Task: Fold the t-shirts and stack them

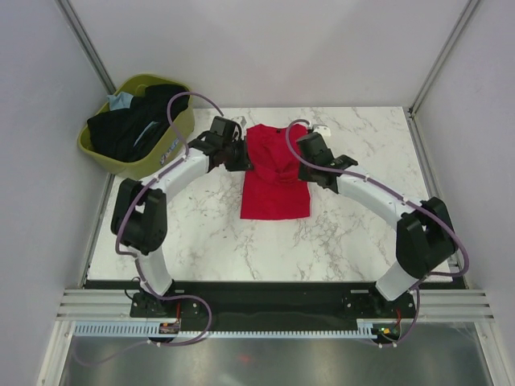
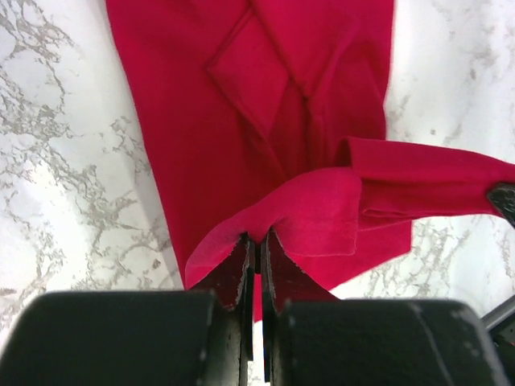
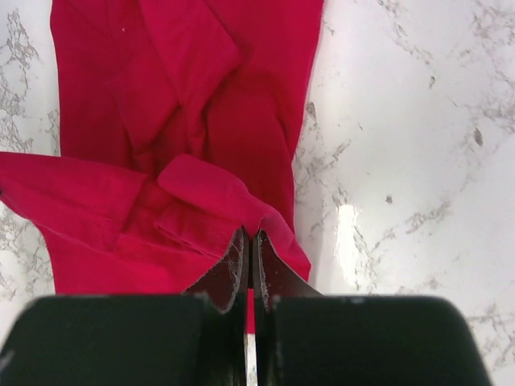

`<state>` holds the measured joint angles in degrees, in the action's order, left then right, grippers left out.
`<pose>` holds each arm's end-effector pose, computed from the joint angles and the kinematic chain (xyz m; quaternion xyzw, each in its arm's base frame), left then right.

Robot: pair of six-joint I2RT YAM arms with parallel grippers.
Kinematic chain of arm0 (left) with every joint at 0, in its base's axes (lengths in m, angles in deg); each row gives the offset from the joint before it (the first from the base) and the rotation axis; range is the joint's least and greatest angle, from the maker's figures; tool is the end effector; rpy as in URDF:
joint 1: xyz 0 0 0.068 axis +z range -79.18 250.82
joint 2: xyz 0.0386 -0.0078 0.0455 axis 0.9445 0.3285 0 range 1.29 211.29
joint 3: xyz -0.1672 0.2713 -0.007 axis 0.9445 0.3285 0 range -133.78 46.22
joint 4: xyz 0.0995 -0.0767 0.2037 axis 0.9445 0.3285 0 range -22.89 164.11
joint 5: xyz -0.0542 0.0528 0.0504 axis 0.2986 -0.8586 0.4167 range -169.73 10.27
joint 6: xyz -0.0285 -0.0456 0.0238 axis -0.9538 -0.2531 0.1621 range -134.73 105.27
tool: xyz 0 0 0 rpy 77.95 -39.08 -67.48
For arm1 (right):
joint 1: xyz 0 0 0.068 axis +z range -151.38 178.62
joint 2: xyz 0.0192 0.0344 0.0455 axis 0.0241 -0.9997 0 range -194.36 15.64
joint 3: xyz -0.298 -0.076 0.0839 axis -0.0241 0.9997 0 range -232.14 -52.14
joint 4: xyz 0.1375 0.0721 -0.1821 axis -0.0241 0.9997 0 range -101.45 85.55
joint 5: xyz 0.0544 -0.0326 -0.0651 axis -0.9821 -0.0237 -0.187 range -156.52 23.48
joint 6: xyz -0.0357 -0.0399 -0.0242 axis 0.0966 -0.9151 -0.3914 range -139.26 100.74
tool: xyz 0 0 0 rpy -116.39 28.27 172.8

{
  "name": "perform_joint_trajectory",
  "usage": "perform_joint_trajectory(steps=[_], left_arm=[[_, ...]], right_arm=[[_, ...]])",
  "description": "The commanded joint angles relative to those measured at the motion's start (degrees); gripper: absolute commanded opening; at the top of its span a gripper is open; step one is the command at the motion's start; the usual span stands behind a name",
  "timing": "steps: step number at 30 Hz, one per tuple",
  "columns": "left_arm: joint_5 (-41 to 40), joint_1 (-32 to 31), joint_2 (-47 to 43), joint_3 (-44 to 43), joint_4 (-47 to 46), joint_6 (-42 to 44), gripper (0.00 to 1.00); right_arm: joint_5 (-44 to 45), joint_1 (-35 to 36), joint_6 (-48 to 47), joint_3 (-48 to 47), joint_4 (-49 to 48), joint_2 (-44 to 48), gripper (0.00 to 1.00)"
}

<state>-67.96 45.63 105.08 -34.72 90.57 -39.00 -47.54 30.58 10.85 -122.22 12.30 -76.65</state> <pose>0.3595 -0.1787 0.3015 0.0455 0.9229 -0.2413 0.2964 0.2952 0.1678 0.3143 0.0470 0.9152 0.0597 0.3957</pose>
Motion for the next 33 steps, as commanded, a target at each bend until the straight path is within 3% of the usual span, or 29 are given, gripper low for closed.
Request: perform_joint_trajectory(steps=[1, 5, 8, 9, 11, 13, 16, 19, 24, 28, 33], left_arm=[[4.31, 1.72, 3.16, -4.3, -1.05, 2.74, 0.02], [6.33, 3.56, 12.45, -10.61, 2.7, 3.18, 0.06], [7.21, 5.32, 19.76, -22.29, 8.33, 3.97, 0.37], [7.21, 5.85, 24.48, -30.59, 13.92, 3.97, 0.53], [6.69, 7.51, 28.73, -38.81, 18.96, 3.62, 0.63], [5.9, 8.66, 31.72, -48.05, 24.68, 2.31, 0.68], [3.89, 10.07, 28.17, -49.06, 27.33, 2.73, 0.68], [-0.94, 9.37, 18.17, -36.95, 23.76, 3.0, 0.66], [-0.09, 6.48, 4.69, -10.69, 10.04, 1.07, 0.61], [8.06, 2.18, 2.73, -2.73, -1.12, -0.95, 0.6], [12.48, -0.21, 11.5, -6.23, -5.87, -2.62, 0.58]], right_arm=[[-2.63, -1.37, -1.45, -4.97, -2.39, -3.84, 0.0], [-4.83, -3.83, -0.84, -10.84, -1.25, -11.05, 0.05], [-5.09, -7.17, 0.03, -18.2, 1.46, -18.17, 0.53], [-6.23, -8.14, 0.04, -20.68, 1.91, -19.93, 0.77], [-6.59, -10.95, -0.22, -29.87, 4.19, -25.11, 0.83], [-7.9, -12.97, -1.28, -36.14, 8.84, -28.71, 0.85], [-7.3, -13.51, -3.47, -39.96, 11.76, -25.86, 0.85], [-10.69, -13.42, -3.83, -25.62, 6.95, -17.18, 0.86], [-17.74, -10.44, -2.07, -9.12, -4.14, -8.88, 0.81], [-26.18, -7.27, -2.07, -5.5, -9.95, -11.31, 0.74], [-27.42, -7.36, -2.42, -10.15, -9.95, -18.44, 0.73]])
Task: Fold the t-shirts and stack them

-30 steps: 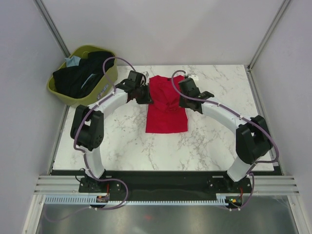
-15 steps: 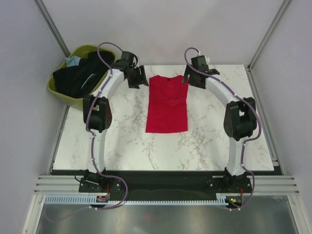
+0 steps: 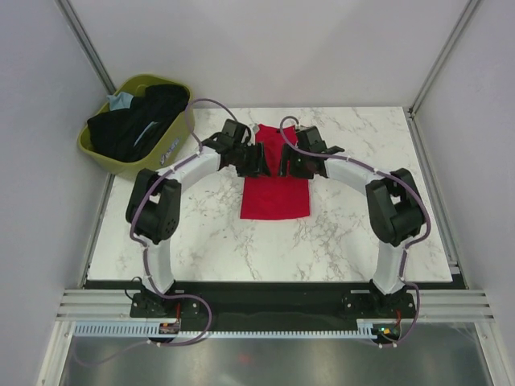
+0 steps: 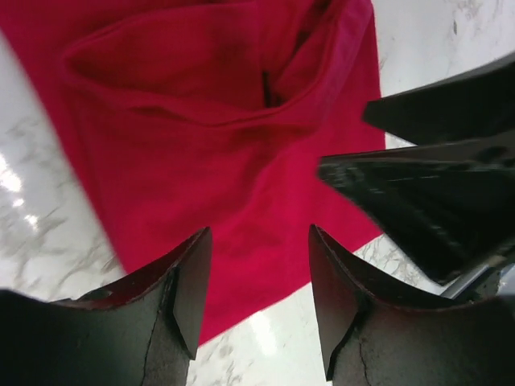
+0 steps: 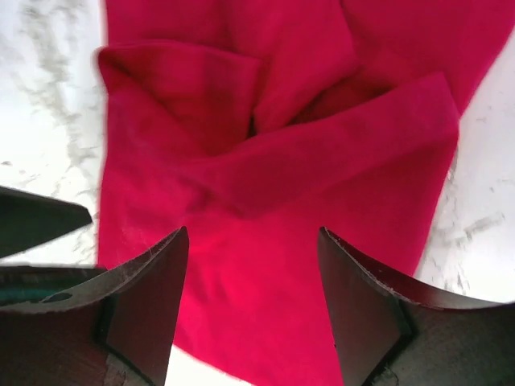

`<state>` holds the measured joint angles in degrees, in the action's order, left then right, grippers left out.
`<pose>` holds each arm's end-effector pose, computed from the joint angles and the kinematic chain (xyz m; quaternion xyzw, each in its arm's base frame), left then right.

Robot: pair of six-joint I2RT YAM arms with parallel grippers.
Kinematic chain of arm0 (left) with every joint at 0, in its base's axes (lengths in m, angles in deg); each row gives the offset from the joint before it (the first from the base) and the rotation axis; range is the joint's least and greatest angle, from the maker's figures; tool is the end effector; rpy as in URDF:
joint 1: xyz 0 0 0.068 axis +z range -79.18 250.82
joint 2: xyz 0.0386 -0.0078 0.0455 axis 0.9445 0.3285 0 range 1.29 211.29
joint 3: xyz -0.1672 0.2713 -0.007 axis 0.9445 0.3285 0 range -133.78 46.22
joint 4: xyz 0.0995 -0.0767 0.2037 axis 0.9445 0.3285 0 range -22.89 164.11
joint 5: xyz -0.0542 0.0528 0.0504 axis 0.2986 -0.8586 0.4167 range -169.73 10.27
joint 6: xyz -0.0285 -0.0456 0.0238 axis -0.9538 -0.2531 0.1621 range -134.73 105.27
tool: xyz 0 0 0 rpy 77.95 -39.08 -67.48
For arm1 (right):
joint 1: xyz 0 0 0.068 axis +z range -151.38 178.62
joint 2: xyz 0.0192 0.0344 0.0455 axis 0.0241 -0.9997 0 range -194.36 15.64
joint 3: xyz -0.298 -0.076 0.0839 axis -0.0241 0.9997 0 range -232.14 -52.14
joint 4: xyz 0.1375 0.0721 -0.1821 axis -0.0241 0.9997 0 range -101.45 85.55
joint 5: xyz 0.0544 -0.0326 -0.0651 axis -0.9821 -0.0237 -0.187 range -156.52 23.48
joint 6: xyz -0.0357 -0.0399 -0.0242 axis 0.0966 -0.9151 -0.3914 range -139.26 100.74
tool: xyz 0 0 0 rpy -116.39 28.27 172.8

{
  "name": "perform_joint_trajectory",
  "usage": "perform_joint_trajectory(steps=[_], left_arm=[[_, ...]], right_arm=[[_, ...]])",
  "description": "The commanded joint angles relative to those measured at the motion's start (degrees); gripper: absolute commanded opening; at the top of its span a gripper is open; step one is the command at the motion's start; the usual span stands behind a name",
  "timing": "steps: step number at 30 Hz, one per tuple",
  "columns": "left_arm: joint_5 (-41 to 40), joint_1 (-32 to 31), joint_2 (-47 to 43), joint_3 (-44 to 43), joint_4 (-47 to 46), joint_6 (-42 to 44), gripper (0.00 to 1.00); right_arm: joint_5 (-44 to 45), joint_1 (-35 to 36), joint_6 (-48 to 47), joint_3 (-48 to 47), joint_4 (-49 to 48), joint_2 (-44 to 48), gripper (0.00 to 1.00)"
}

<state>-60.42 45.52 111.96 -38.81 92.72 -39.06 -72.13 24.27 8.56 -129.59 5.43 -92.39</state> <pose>0.3799 -0.1951 0.2741 0.0635 0.9295 -0.2809 0.2305 0.3732 0.1838 0.2629 -0.0002 0.9309 0.2038 0.3031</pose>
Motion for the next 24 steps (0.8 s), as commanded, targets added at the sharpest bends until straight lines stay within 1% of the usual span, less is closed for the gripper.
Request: perform_joint_trajectory(steps=[1, 5, 7, 9, 11, 12, 15, 16, 19, 21, 22, 24], left_arm=[[5.82, -0.01, 5.86, -2.59, -9.07, -3.69, 0.58], [4.25, 0.42, 11.84, -6.27, -10.22, -4.84, 0.58], [1.71, 1.65, 14.2, -6.9, -9.61, -5.45, 0.57], [0.03, 2.88, 15.01, -6.9, -8.91, -5.81, 0.56], [-1.82, 4.81, 15.62, -6.29, -8.2, -5.81, 0.56], [-2.17, 5.26, 15.71, -6.2, -8.03, -5.29, 0.56], [-5.5, 6.66, 15.89, -6.81, -5.58, -4.41, 0.56], [-7.77, 7.1, 15.89, -7.07, -4.0, -4.4, 0.56], [-9.37, 7.46, 13.88, -6.81, -2.93, -4.58, 0.57], [-7.98, 7.2, 10.64, -5.76, -2.93, -4.67, 0.61], [-7.62, 6.85, 9.4, -5.76, -2.93, -4.32, 0.61], [-6.66, 5.97, 5.37, -6.02, -3.02, -2.92, 0.66]], right_arm=[[-2.66, -0.95, -0.21, -4.36, -3.0, -4.98, 0.73], [-0.9, -2.0, -1.18, -9.11, -3.17, -11.84, 0.78], [-1.16, -3.67, -1.01, -11.39, -3.0, -15.54, 0.81], [-1.69, -4.9, -0.92, -12.28, -2.73, -17.47, 0.86], [-2.39, -5.52, -1.09, -12.55, -2.39, -17.74, 0.96], [-2.48, -5.61, -1.27, -12.38, -2.38, -17.4, 0.98], [-2.57, -5.61, -1.27, -11.93, -1.6, -16.43, 0.98], [-2.39, -5.7, -1.27, -11.85, -0.37, -16.16, 0.98], [-1.78, -5.61, -1.35, -10.1, -0.27, -13.88, 0.98], [-2.39, -5.61, -2.93, -10.09, -0.54, -11.43, 0.98], [-3.0, -5.61, -3.55, -10.52, -0.36, -10.55, 0.98], [-5.8, -5.61, -4.43, -11.75, -0.19, -7.83, 0.98]])
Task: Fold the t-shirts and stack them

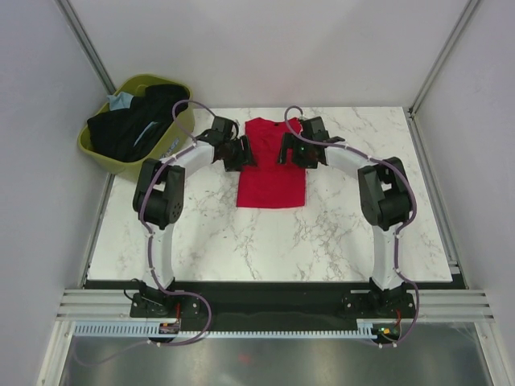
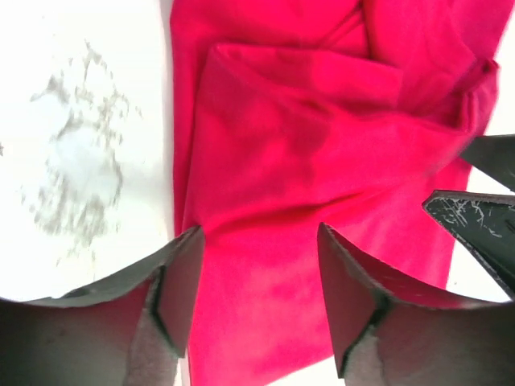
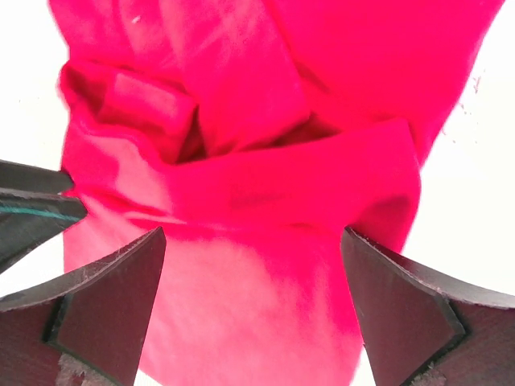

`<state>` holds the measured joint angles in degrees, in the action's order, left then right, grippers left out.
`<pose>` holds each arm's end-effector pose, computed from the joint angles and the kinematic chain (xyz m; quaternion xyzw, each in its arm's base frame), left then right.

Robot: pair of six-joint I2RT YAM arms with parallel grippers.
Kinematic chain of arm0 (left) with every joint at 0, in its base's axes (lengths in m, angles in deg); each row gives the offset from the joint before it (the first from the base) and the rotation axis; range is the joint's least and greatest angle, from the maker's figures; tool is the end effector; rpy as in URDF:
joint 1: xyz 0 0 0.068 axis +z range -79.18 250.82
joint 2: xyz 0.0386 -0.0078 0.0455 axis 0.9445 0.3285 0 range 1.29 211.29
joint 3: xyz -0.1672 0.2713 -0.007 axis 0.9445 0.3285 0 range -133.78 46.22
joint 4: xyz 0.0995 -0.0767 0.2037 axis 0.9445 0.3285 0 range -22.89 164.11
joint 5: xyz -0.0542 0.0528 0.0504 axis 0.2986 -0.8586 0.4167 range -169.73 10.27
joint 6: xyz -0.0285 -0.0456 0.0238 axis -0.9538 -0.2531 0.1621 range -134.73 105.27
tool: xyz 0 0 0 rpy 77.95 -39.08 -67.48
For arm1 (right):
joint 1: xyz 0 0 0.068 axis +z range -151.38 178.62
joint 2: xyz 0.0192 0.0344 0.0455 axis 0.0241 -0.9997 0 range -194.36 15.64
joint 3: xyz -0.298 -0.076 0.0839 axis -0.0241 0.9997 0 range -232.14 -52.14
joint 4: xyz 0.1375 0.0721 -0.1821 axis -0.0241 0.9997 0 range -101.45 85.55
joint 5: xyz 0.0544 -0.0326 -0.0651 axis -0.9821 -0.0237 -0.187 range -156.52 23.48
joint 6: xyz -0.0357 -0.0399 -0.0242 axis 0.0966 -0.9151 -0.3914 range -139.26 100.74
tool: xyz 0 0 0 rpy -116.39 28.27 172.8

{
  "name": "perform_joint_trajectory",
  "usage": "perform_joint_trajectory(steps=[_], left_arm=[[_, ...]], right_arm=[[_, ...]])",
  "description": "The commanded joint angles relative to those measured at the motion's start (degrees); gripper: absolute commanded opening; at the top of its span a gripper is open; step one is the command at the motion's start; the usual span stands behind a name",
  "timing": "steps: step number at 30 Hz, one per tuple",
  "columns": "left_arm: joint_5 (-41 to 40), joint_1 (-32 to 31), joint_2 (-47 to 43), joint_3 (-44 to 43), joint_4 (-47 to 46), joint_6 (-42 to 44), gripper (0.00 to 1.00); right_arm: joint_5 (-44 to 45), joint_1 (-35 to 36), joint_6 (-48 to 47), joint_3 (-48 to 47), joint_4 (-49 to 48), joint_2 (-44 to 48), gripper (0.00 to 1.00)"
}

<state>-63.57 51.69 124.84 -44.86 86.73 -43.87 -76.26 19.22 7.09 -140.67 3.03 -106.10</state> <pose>0.4511 -0.1690 0.2141 -0.0362 0.9368 -0.2528 0.2392 0.4465 0.1755 0.2215 0.0159 0.9296 0.2159 0.2983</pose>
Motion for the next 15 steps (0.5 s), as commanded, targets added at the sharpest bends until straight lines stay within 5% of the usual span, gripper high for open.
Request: perform_joint_trajectory(steps=[1, 5, 15], left_arm=[[-2.64, -1.07, -8.84, -0.05, 2.88, 2.34, 0.67], [-3.24, -1.69, -17.79, 3.61, 3.06, 2.6, 0.74], [-2.81, -1.78, -37.58, 33.41, -7.47, -0.64, 0.73]], right_arm=[[-3.17, -0.65, -3.32, -1.98, 2.48, 6.76, 0.98], [-6.7, -0.56, -3.85, -1.48, 3.27, 12.56, 0.98], [-2.48, -0.39, 3.62, 27.87, -0.58, 26.97, 0.98]])
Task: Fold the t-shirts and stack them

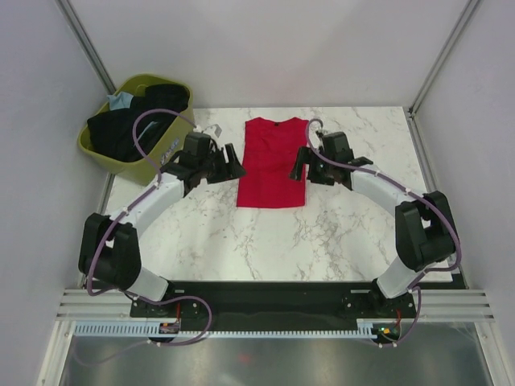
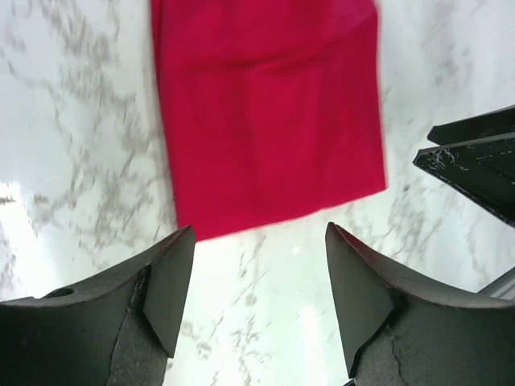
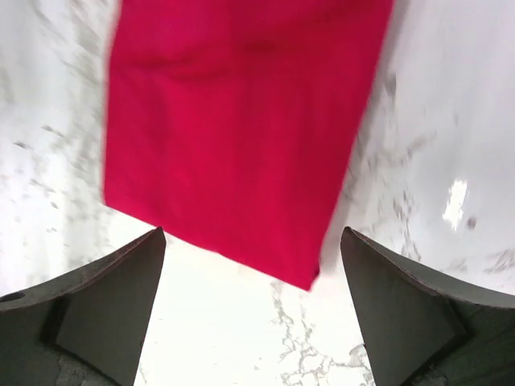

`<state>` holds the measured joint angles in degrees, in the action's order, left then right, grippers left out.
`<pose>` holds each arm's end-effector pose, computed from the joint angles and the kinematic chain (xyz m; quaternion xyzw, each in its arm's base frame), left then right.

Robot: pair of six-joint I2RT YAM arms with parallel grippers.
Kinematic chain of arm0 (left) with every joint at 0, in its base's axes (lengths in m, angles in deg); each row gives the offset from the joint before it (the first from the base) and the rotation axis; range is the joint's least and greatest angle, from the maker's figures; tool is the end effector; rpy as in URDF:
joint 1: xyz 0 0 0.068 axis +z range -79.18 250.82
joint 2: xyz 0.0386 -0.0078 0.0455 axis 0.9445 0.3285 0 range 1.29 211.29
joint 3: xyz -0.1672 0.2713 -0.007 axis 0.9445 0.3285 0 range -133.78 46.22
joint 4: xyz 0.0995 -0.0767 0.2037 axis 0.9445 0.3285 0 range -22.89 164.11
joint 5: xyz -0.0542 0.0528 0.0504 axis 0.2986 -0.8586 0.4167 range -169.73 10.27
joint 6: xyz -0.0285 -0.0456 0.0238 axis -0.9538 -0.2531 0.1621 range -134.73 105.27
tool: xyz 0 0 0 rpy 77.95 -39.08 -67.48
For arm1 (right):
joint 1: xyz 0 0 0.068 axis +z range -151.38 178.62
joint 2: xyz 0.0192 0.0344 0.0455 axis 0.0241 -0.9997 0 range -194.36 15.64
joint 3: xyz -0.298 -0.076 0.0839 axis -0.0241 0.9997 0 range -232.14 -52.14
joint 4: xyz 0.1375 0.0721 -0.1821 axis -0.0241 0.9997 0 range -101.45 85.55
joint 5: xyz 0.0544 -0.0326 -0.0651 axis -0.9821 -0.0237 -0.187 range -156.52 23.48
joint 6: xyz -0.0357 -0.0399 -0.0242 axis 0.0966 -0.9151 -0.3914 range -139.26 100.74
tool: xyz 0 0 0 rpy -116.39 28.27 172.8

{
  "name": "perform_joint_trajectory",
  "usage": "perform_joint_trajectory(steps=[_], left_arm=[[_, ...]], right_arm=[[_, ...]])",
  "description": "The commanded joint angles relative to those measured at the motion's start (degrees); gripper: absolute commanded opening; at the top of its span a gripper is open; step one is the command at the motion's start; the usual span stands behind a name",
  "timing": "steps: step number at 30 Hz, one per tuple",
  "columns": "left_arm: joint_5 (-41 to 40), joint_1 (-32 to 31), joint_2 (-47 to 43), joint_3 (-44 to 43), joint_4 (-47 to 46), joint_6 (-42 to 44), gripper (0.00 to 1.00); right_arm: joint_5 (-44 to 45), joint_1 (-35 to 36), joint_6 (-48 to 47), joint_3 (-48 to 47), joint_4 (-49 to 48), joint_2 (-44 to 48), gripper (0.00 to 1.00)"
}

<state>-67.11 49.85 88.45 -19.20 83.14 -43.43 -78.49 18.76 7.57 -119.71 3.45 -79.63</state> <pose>0.2989 -0.1245 0.3274 -0.0119 0.8937 -0.2733 0.3557 0.3325 0.1313 0.2955 0.0112 0.9115 0.2469 0.3286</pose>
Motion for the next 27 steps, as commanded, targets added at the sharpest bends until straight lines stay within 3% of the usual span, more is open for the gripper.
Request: perform_joint_trajectory(steps=[1, 5, 12, 17, 27], left_arm=[[0.91, 0.05, -1.81, 9.95, -6.43, -1.43, 0.73], [1.7, 0.14, -1.99, 19.0, -12.93, -3.1, 0.73], [3.64, 0.05, 2.14, 22.71, -20.77, -7.41, 0.73], [3.02, 0.05, 3.63, 24.03, -23.5, -8.82, 0.73], [3.63, 0.05, 8.99, 24.38, -27.1, -10.75, 0.7]], right_arm=[[-0.42, 0.16, 4.01, 10.58, -2.49, 1.21, 0.98], [-0.95, 0.43, 5.34, 17.2, -5.75, 3.07, 0.98], [-2.89, 0.69, 6.83, 20.02, -10.94, -1.15, 0.95], [-3.33, 1.57, 7.89, 20.02, -12.78, -3.52, 0.84], [-3.68, 2.45, 9.03, 20.28, -14.37, -6.86, 0.49]])
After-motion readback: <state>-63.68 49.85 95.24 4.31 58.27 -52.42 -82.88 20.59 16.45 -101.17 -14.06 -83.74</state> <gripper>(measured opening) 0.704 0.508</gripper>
